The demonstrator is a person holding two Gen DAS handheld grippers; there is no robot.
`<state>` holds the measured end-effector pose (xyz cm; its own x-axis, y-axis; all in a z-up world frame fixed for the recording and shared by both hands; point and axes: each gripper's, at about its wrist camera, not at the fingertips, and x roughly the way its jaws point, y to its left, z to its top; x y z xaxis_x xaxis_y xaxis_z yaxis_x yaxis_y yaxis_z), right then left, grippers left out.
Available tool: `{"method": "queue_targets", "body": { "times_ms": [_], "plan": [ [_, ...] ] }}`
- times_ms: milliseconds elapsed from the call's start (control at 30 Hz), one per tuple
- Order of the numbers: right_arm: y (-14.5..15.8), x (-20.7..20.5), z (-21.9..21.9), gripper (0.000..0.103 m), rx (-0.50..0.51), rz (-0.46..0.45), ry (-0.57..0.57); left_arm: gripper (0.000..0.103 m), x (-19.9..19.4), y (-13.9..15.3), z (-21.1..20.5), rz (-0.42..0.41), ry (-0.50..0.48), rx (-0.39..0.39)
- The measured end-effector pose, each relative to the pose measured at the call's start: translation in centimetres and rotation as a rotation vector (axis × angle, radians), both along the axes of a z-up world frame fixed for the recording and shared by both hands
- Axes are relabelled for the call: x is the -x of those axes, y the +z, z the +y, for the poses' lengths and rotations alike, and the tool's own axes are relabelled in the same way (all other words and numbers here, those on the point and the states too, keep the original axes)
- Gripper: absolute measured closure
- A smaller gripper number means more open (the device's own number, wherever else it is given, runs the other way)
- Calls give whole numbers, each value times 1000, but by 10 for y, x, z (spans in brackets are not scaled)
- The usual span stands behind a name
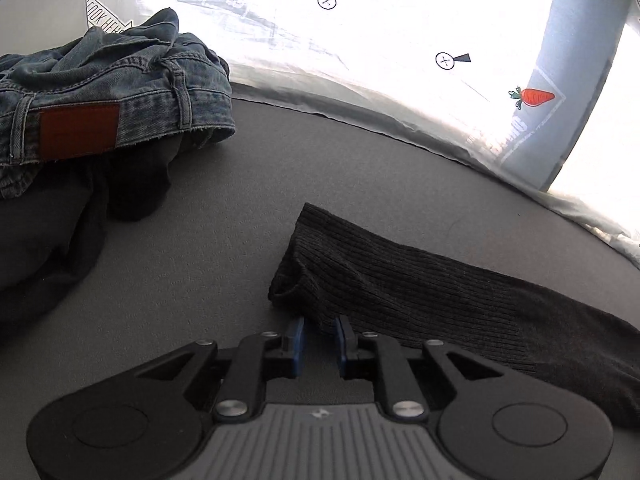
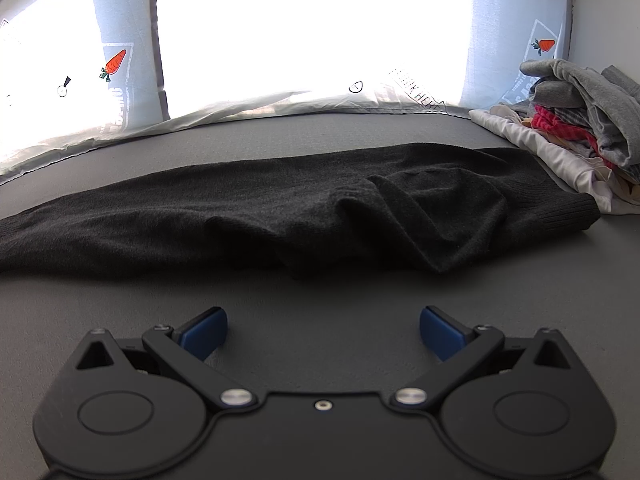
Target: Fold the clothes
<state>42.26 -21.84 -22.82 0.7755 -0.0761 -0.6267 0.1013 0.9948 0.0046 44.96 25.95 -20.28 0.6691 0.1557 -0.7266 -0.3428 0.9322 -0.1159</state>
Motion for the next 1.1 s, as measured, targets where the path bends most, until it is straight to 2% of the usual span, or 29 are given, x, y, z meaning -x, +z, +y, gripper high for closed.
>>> {"method": "queue_targets", "body": {
  "times_ms": [100,167,233,333,400,500,533,567,600,633,667,700,733,767,833,900,967,1100],
  "plan": [
    [2,-3,1,0,3,21,-5,66,-10,3,-16,4,-69,-69],
    [7,-8,2,0,7,51,-42,65,-16,1,-19,14,-74,-67],
    [14,-10,9,1,84,34,-122,60,-21,-3,-19,30,-70,-62],
    [23,-12,16,6,200,-17,-104,58,-25,-15,-17,74,-67,-78],
    [25,-20,18,8,262,-20,-92,50,-24,-20,-12,72,-47,-67],
    [21,-34,21,9,345,2,-48,39,-21,-24,-4,64,-20,-34],
    [18,-39,23,10,381,20,-24,38,-21,-25,-1,61,-16,-22],
    [11,-46,29,10,463,50,7,38,-21,-25,-1,61,-19,-23],
    [12,-46,30,10,495,42,1,37,-21,-26,-2,63,-22,-30],
    [13,-47,31,13,525,32,-7,35,-21,-26,-2,66,-20,-35],
    [14,-48,32,23,555,22,-15,34,-22,-26,-2,66,-16,-35],
    [16,-48,33,27,585,12,-22,33,-22,-27,-1,65,-12,-30],
    [21,-46,28,27,564,-4,-64,32,-22,-27,-1,66,-11,-29],
    [27,-43,23,22,542,-20,-108,32,-22,-27,-1,67,-13,-33],
    [23,-35,13,15,509,15,-131,31,-23,-27,-2,65,-11,-33],
    [14,-29,7,15,499,68,-119,30,-23,-27,-3,65,-8,-34],
    [15,-21,7,16,478,61,-120,29,-23,-27,-3,66,-6,-30],
    [19,-19,11,16,454,104,-121,29,-23,-26,-1,63,-10,-17]
  ]
}}
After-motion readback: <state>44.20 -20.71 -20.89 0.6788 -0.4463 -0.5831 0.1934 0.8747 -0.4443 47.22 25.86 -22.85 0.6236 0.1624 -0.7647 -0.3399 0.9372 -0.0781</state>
